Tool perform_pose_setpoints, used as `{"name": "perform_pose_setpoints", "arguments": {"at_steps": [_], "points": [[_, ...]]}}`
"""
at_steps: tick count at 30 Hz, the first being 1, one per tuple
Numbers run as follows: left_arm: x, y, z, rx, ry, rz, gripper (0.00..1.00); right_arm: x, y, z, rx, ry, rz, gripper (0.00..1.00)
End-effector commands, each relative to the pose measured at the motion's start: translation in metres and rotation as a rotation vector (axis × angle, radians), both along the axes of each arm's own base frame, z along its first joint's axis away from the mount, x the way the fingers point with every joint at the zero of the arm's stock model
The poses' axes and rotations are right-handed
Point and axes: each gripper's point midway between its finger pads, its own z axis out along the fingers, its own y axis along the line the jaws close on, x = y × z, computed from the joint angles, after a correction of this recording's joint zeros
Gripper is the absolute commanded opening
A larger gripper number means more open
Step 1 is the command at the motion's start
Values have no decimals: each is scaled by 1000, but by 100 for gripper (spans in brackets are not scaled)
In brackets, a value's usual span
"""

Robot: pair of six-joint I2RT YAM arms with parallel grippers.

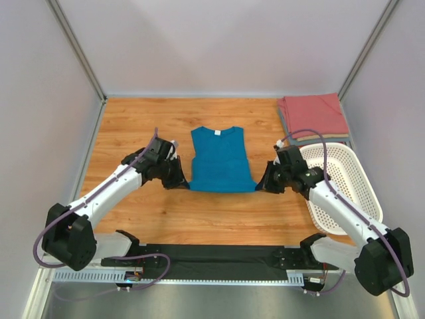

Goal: Fold and stack the t-shirts
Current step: Fold the tshirt

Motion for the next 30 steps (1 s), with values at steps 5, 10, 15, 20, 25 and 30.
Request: {"name": "perform_pose_setpoints", "arguments": {"at_steps": [5, 10, 15, 20, 25, 30], "points": [[31, 15, 29, 119, -37, 53, 0, 47, -5, 53, -95, -117, -21, 0], [73, 21, 42, 126, -46, 105, 0, 89, -1, 76, -101, -145, -24, 0], [115, 21, 59, 76, -65, 115, 0, 142, 2, 93, -102, -159, -21, 0], [163, 11, 79, 16, -118, 117, 0, 182, 4, 100, -78, -146, -11, 0], [209, -1, 81, -25, -140, 92, 0, 223, 10, 98, -43, -140, 1, 0], [244, -5, 72, -50, -139, 101, 0, 264, 18, 103, 3, -179, 4, 0]]}}
